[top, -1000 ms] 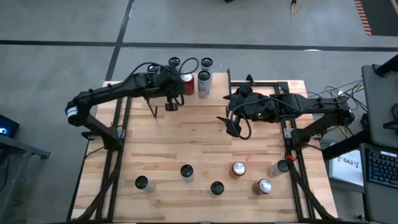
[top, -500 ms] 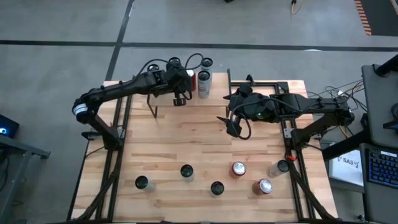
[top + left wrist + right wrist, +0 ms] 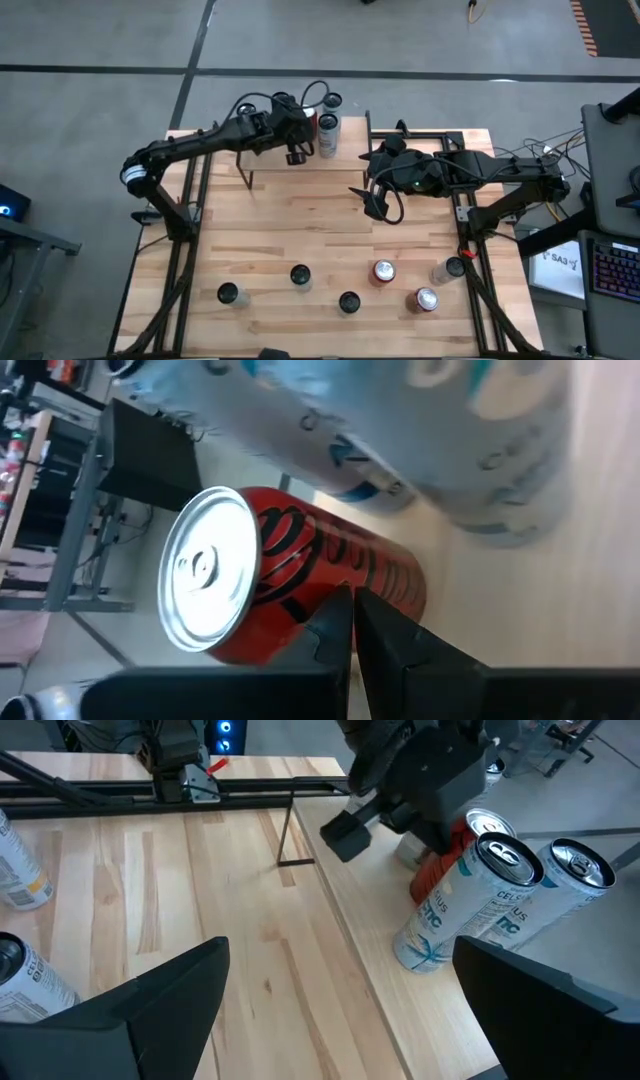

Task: Place canned beverage on shelf
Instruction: Put the red soda can on the shelf

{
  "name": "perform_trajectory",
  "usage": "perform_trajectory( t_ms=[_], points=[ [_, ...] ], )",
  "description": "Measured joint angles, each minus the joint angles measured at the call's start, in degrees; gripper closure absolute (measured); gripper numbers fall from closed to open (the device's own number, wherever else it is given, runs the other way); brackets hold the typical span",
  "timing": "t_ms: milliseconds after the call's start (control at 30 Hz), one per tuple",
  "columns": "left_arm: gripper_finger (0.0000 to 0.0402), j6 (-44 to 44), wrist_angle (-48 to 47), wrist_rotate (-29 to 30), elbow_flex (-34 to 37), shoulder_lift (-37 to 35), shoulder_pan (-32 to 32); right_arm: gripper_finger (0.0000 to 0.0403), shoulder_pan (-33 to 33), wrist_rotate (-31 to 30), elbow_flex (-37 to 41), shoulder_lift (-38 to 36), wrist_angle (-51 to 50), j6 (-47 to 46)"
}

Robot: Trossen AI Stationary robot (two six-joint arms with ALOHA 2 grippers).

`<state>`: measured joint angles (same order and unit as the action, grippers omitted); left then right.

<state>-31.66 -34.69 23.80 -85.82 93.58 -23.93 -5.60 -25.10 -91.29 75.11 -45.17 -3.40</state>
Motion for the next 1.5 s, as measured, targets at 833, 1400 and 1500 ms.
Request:
perform_trajectory(
  t_ms=[833, 1400, 1500],
  points=[
    [0.0402, 0.9, 2.7, 0.1, 0.2, 0.3, -1.6, 0.0028, 0.0, 0.0, 0.0, 0.0, 0.0, 0.0],
    [0.0402, 0.4, 6.5, -2.0, 0.2, 0.8, -2.1, 0.0028, 0.0, 0.0, 0.0, 0.0, 0.0, -3.0],
    [0.0402, 0.4, 6.4, -2.0, 0.2, 0.8, -2.3, 0.0028, 0.0, 0.0, 0.0, 0.0, 0.0, -2.8]
  ],
)
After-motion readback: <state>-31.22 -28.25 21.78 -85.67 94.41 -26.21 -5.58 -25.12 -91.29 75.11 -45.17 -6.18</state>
